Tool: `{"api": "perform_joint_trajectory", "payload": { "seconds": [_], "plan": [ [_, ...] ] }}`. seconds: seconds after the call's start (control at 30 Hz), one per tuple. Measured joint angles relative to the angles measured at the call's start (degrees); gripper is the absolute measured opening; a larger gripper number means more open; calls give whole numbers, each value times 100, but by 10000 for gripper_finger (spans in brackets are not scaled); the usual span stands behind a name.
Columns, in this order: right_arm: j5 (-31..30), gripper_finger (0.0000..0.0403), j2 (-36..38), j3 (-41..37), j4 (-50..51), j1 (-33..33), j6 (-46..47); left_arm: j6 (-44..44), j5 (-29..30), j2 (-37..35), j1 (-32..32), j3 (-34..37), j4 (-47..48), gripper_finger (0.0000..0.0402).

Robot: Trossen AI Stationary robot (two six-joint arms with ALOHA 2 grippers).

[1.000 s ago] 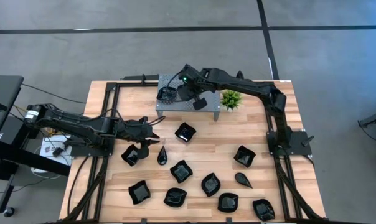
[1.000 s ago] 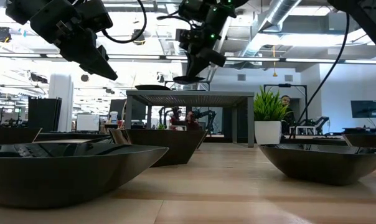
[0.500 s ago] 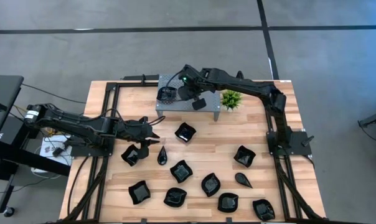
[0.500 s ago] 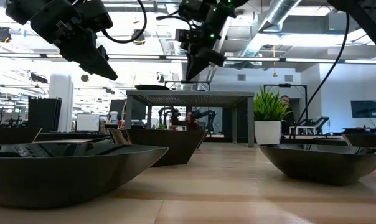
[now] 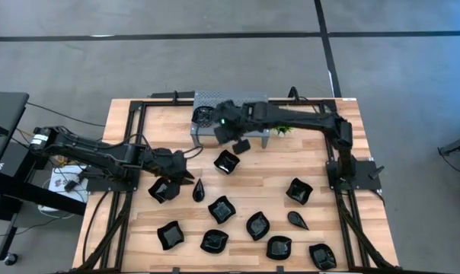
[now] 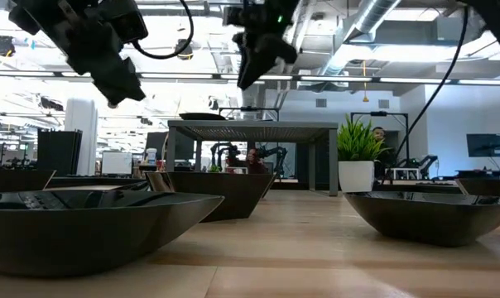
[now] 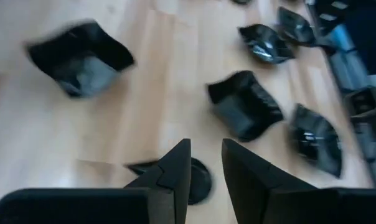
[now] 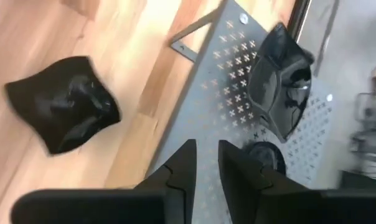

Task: Pick & Place Mini shaped plates
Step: Stack the drop-shaped plate on top of the drop-shaped plate on the shelf

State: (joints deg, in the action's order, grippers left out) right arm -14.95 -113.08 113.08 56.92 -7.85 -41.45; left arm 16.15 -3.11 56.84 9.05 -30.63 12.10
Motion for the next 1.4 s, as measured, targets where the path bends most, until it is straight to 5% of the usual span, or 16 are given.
{"api": "perform_joint_trajectory", "payload": {
  "seconds": [0.17,0.53,0.8,1.03,1.27,1.4],
  "plan": [
    [-777,61,402,0,585,622,369,1084,59,536,280,240,-141,92],
    [-320,38,1473,-639,1418,772,2993,1888,709,1873,335,350,-795,92],
    [71,35,1547,-2281,-266,712,2757,1888,719,2268,257,350,-857,92],
    [166,59,1010,-2354,-797,936,2481,1834,743,2257,197,348,-868,88],
    [365,90,551,-2350,-1363,1062,2304,1684,737,2255,213,348,-865,10],
    [694,115,336,-2347,-1748,1104,2299,1533,739,2255,213,345,-865,8]
  ]
}}
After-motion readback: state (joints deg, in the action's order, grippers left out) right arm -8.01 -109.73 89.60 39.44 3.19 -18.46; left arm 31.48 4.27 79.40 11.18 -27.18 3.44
